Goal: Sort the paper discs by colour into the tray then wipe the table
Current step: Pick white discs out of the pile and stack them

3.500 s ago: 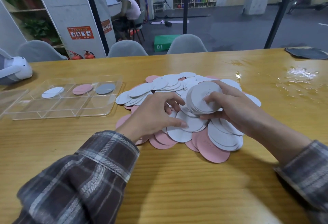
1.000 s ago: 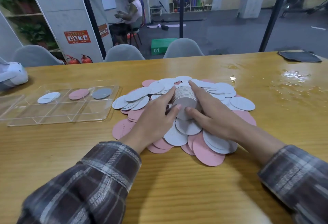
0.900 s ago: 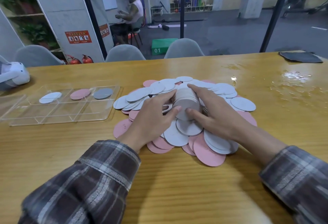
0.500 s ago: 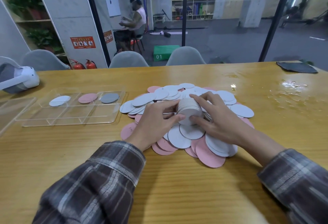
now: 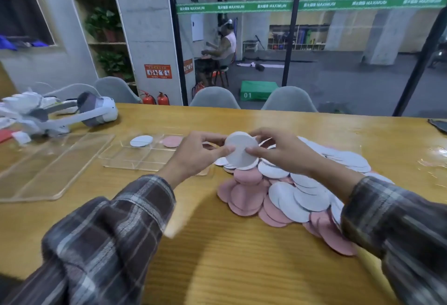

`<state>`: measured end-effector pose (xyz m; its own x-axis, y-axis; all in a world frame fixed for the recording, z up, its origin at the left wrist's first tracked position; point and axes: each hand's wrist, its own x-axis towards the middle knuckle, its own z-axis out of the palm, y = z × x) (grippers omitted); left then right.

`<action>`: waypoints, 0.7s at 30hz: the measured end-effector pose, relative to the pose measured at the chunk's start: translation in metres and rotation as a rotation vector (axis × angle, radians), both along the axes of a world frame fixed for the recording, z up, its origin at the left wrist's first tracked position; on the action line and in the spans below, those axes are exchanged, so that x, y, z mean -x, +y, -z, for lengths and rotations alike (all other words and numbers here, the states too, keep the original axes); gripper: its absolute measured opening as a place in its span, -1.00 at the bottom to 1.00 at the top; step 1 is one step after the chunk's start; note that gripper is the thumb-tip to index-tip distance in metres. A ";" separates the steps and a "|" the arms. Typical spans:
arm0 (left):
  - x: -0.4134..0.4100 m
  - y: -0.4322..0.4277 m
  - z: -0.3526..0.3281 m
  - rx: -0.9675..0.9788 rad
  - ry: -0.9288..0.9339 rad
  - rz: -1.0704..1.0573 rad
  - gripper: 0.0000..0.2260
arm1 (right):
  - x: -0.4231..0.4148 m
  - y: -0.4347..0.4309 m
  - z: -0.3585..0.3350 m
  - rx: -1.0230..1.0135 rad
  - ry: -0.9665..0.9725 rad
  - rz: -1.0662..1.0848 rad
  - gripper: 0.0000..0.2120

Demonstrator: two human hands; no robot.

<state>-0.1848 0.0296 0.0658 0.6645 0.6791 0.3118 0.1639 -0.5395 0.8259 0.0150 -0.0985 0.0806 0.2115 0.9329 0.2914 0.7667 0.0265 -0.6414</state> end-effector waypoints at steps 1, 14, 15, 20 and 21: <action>0.011 0.008 0.000 0.011 0.002 -0.026 -0.76 | 0.009 0.013 0.000 0.003 0.002 -0.022 -0.68; 0.123 0.125 0.008 0.126 -0.036 -0.347 -0.94 | 0.107 0.199 0.009 0.115 0.085 -0.203 -0.73; 0.126 0.136 0.010 0.136 -0.048 -0.373 -0.92 | 0.112 0.213 0.009 0.115 0.090 -0.210 -0.73; 0.130 0.189 0.013 0.147 -0.054 -0.468 -0.77 | 0.128 0.275 0.011 0.132 0.099 -0.195 -0.71; 0.128 0.199 0.013 0.154 -0.061 -0.479 -0.75 | 0.129 0.286 0.012 0.132 0.107 -0.180 -0.70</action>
<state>-0.3131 0.2287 0.0531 0.2509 0.9445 0.2122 0.3124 -0.2865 0.9057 -0.1144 0.1874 0.0689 0.0618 0.9868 0.1494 0.6848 0.0670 -0.7257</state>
